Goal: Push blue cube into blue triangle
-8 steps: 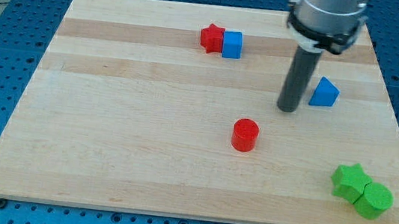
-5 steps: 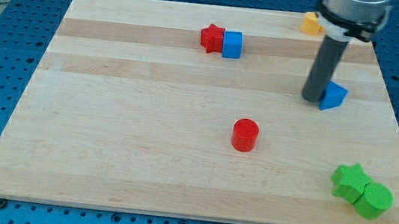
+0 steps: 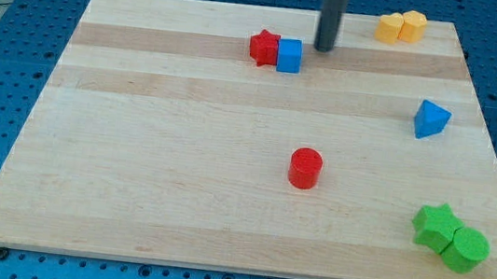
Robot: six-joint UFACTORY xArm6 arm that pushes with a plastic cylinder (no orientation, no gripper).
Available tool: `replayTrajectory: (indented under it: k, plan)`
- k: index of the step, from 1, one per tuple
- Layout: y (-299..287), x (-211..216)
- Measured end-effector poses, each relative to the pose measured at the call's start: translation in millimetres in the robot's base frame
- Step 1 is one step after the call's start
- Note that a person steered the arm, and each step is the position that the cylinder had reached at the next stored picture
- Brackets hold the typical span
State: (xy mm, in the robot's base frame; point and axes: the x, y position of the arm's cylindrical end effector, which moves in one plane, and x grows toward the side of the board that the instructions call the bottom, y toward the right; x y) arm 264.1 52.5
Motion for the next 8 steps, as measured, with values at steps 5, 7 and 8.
replayTrajectory:
  k: [5,7,8]
  plan:
    - [-18,28]
    - [11,74]
    - [30,81]
